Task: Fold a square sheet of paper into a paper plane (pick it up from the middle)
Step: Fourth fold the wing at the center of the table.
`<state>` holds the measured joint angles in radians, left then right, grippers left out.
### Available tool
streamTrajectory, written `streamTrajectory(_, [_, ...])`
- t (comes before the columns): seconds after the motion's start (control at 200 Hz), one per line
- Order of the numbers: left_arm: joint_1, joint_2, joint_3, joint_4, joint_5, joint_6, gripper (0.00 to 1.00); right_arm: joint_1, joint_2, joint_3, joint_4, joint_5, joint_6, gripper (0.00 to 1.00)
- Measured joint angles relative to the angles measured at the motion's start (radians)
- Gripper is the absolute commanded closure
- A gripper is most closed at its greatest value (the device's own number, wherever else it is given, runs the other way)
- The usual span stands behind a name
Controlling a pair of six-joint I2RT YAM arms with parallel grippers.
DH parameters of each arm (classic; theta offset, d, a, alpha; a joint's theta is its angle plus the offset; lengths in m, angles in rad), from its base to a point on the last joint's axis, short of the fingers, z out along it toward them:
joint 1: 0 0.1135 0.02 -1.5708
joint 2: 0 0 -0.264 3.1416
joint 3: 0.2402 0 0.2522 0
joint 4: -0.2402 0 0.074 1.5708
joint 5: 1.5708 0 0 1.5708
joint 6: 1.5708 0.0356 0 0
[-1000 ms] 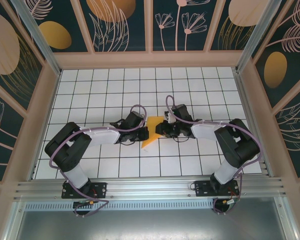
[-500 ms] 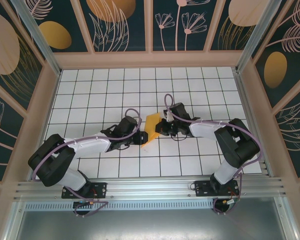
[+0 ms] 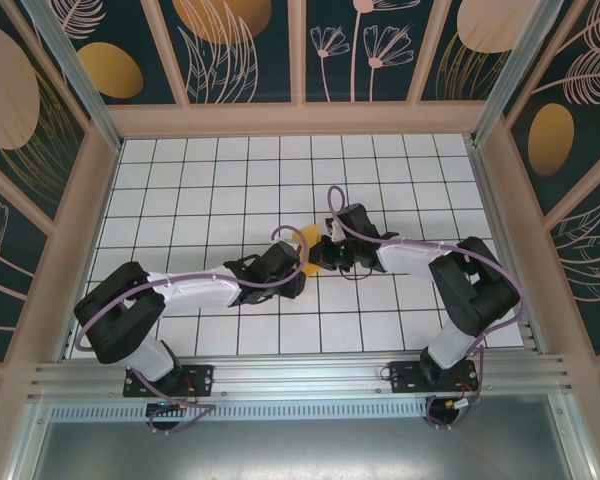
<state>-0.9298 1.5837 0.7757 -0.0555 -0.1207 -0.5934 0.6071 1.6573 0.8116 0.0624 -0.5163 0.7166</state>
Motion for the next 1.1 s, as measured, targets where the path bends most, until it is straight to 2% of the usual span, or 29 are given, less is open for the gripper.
streamTrajectory(0.2, [-0.019,0.042,0.036,-0.029,-0.066,0.006,0.66,0.003,0.0,0.007,-0.007,0.0,0.0,0.93])
streamTrajectory(0.365, [-0.021,0.058,0.05,-0.05,-0.101,0.002,0.67,0.003,0.0,0.007,-0.012,0.0,0.0,0.93])
streamTrajectory(0.56, [-0.021,0.061,0.053,-0.054,-0.119,-0.012,0.75,0.003,0.0,0.007,-0.016,0.003,0.0,0.93])
streamTrajectory(0.836, [-0.021,0.063,0.053,-0.054,-0.124,-0.013,0.77,0.003,0.0,0.019,-0.018,0.003,0.0,0.93])
streamTrajectory(1.101, [-0.021,0.077,0.053,-0.053,-0.124,-0.013,0.91,0.004,0.002,0.02,-0.018,0.003,0.0,0.93])
